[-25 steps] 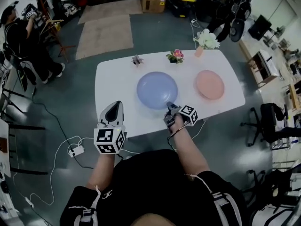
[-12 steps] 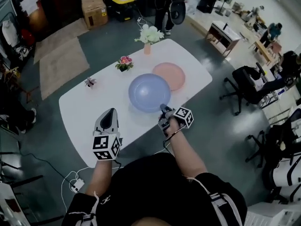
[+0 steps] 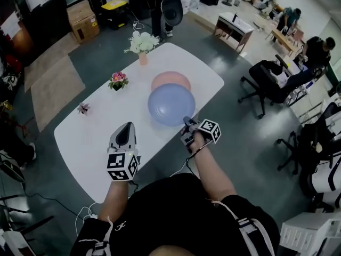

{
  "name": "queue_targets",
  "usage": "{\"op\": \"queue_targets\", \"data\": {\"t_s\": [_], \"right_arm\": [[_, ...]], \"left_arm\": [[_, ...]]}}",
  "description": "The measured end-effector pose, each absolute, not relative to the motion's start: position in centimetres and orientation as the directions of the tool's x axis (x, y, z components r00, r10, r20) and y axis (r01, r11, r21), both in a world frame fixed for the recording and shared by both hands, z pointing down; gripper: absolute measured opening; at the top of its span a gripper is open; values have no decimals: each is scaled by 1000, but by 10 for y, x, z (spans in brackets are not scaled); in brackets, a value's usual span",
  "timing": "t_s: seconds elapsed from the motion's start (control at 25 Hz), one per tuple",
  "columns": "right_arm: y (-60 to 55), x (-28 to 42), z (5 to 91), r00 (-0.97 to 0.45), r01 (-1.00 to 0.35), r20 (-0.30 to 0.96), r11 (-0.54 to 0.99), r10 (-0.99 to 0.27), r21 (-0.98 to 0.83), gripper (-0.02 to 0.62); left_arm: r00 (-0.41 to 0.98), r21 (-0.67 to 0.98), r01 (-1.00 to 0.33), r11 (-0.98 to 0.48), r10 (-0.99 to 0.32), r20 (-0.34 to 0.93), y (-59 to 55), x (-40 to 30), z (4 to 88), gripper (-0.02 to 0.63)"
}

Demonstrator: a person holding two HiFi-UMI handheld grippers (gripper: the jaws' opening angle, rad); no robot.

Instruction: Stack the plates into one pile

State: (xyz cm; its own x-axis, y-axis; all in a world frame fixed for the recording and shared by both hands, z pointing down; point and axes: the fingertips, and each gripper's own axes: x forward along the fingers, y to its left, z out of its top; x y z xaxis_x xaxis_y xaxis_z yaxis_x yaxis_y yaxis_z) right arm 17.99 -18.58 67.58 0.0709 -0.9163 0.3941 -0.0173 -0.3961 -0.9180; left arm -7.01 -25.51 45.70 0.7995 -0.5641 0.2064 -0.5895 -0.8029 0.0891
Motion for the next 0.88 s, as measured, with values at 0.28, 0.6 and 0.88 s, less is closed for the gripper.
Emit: {"op": "queue_targets", "data": {"t_s": [0.28, 0.6, 0.88], "right_arm": [[-226, 233, 686, 92, 11, 424, -425, -901, -905, 97], [-287, 277, 702, 94, 42, 491, -490, -866, -871, 107], [-318, 290, 717, 90, 6, 571, -573, -816, -819, 103]], "left_arm": [[776, 87, -618, -782, -587, 231, -270, -51, 466, 12], [713, 46, -683, -729, -650, 264, -277, -60, 469, 14], [641, 26, -748, -663, -712, 287, -275, -85, 472, 14]]}}
